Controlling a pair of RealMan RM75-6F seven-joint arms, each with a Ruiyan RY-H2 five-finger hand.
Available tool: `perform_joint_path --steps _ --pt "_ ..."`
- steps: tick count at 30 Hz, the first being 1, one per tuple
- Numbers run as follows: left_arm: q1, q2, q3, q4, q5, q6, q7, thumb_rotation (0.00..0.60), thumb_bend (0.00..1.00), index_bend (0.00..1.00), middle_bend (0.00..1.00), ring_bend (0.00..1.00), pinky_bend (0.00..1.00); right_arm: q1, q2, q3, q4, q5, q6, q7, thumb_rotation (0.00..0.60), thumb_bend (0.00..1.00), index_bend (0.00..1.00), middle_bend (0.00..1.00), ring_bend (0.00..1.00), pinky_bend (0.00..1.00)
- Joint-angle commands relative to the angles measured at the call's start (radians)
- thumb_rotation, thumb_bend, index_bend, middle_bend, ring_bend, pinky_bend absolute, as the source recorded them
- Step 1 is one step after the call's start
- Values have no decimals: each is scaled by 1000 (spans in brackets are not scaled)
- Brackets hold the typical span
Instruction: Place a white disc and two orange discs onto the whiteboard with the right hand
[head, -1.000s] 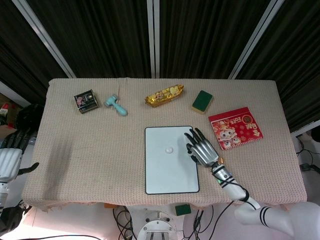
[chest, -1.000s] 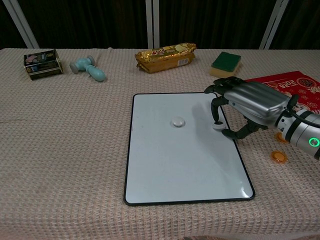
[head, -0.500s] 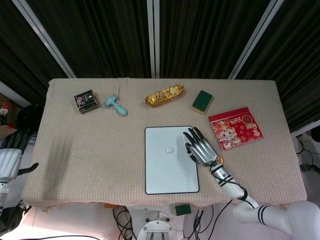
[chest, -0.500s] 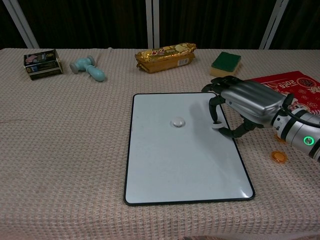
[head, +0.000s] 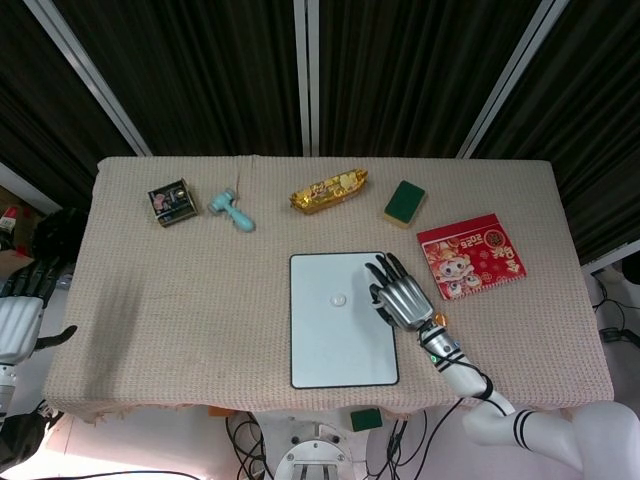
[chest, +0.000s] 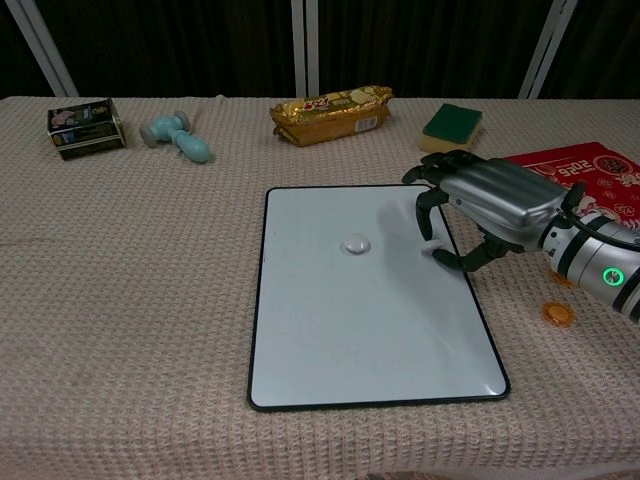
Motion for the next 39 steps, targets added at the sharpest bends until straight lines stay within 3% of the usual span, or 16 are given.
perform_joint_path --steps 1,8,25,39 --pt "-1 0 0 -1 0 0 1 600 127 107 42 0 101 -2 7 4 -10 1 9 1 600 418 580 99 0 0" --pt "-2 2 1 -10 4 -1 11 600 128 107 43 0 102 -5 45 13 -54 10 15 -15 600 467 599 102 0 0" --pt "-9 8 -1 -27 1 -10 30 600 127 107 42 0 101 25 191 40 -303 205 -184 -68 600 499 689 109 0 0" --pt "-10 11 -1 -31 -3 -13 34 600 127 107 43 0 102 36 180 24 -298 227 -189 -87 600 551 756 108 0 0"
